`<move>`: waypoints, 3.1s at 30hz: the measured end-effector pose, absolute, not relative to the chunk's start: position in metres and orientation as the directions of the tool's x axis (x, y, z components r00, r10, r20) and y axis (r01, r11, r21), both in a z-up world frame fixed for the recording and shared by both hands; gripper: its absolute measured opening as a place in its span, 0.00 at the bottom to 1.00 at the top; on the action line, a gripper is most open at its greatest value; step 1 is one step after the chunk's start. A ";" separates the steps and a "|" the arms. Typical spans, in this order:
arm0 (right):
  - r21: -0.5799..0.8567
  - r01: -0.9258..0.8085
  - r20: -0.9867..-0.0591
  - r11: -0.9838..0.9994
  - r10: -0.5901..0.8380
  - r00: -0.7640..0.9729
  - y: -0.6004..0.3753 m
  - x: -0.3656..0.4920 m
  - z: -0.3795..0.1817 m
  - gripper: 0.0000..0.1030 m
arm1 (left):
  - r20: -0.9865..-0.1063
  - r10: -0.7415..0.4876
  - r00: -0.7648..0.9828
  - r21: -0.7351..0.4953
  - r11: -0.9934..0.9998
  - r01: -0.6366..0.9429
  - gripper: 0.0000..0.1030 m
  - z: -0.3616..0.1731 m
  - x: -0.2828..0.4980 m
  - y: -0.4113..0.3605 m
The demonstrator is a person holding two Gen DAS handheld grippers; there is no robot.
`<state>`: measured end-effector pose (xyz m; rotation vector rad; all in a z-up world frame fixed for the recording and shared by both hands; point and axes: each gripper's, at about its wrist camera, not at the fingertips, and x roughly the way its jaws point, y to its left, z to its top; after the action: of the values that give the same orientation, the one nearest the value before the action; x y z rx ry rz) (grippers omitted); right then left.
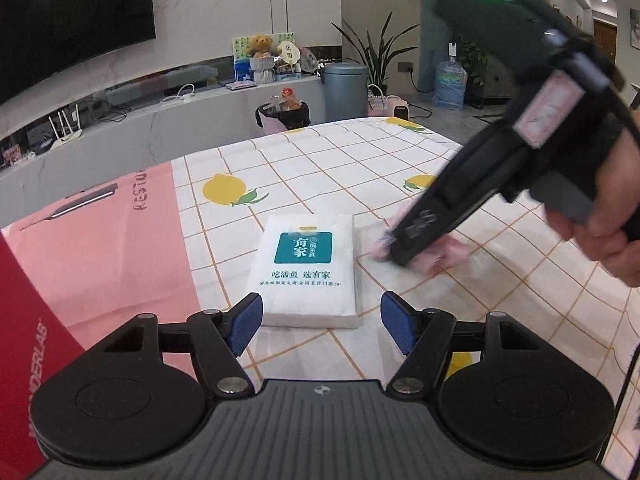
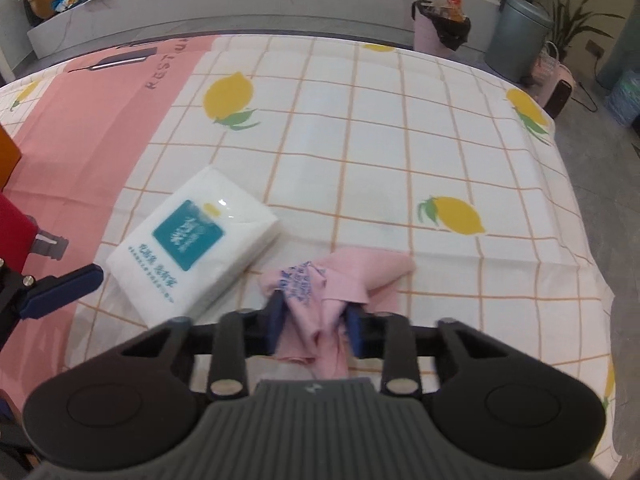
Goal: Organize soft objects
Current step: 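Grasp the pink cloth with the right tool while the left tool grasps the white tissue pack, then carry the pink cloth and tissue pack with both tools over the orange box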
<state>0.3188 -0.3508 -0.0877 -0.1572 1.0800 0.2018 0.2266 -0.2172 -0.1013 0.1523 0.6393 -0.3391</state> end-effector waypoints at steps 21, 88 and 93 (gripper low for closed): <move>-0.007 -0.226 -0.882 0.974 0.100 0.460 -0.356 0.318 -0.089 0.16 | -0.635 -0.255 0.729 -0.002 0.945 0.328 0.74 -0.113 0.274 -0.227; 0.176 -0.491 -0.776 0.854 0.427 0.465 0.041 0.258 0.112 0.09 | -0.485 0.174 0.857 0.028 0.983 -0.183 0.69 0.080 0.197 0.093; 0.136 -0.499 -0.817 0.856 0.382 0.432 0.054 0.252 0.082 0.10 | -0.507 0.151 0.849 0.018 0.986 -0.164 0.69 0.059 0.189 0.100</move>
<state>0.2518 0.0536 0.0820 -0.1328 0.9814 0.5509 0.1889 0.1002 0.0590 -0.0261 0.5316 0.1661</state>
